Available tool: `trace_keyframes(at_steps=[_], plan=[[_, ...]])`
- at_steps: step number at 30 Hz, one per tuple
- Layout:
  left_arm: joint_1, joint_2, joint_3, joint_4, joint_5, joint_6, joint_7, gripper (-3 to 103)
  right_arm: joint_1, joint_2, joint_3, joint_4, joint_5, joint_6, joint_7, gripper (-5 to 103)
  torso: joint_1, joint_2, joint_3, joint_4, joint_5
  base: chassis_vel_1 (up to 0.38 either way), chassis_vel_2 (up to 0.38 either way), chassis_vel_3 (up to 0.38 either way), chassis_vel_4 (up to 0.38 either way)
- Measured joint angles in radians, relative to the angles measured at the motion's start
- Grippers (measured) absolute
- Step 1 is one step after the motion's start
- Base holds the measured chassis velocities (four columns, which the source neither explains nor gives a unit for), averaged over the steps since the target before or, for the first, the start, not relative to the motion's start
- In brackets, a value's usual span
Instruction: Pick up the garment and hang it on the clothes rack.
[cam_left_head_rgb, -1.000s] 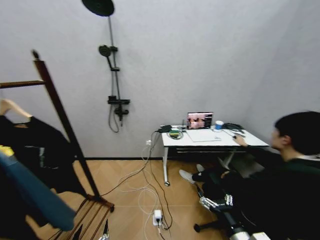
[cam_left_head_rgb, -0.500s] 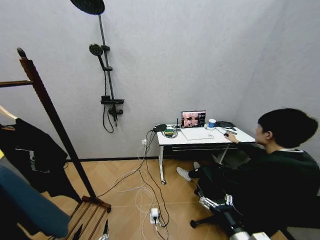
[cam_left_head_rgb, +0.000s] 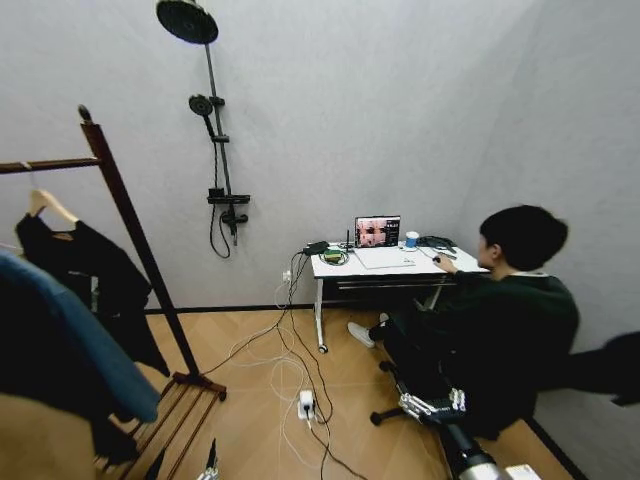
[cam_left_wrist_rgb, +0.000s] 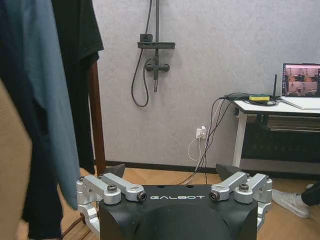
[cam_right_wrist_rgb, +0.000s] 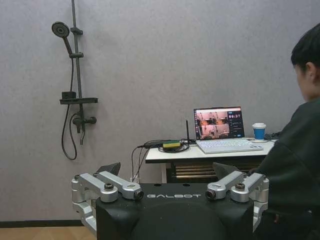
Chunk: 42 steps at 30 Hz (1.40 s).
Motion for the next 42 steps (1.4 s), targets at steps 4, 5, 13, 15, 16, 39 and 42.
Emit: trace_keyframes(at_steps=[4,5,13,15,16,39,42], plan=[[0.000,0.000,0.000,0.000,0.000,0.000,0.000,100,0.000,0.000,0.000,0.000,0.000,0.000,0.000,100,0.000,0.000,0.000,0.0000,0.0012,0.353,-0.362,-0.365,0.349],[0.000,0.000,0.000,0.000,0.000,0.000,0.000,100,0.000,0.000,0.000,0.000,0.000,0.000,0.000,100,0.000,0.000,0.000,0.0000,0.0012,0.372,-0.391,-0.397,0.338],[0.000,0.000,0.000,0.000,0.000,0.000,0.000,100,0.000,0.000,0.000,0.000,0.000,0.000,0.000,100,0.000,0.000,0.000,0.0000,0.0003,0.446,-0.286,-0.416,0.292],[0.000,0.000,0.000,0.000,0.000,0.000,0.000,100,0.000,0.000,0.000,0.000,0.000,0.000,0.000,100,0.000,0.000,0.000,0.0002,0.0007,0.477,-0.210,-0.469,0.219],[0.000,0.000,0.000,0.000,0.000,0.000,0.000,100,0.000,0.000,0.000,0.000,0.000,0.000,0.000,100,0.000,0.000,0.000,0.0001,0.0013,0.543,-0.210,-0.508,0.185],[0.000,0.000,0.000,0.000,0.000,0.000,-0.001,100,0.001,0.000,0.000,0.000,0.000,0.000,0.000,100,0.002,-0.001,0.001,0.0001,0.0007,0.366,-0.121,-0.340,0.125],[0.000,0.000,0.000,0.000,0.000,0.000,-0.001,100,0.001,0.000,0.000,0.000,0.000,0.000,0.000,100,0.001,-0.001,0.000,0.0003,0.0012,0.144,-0.251,-0.168,0.288]])
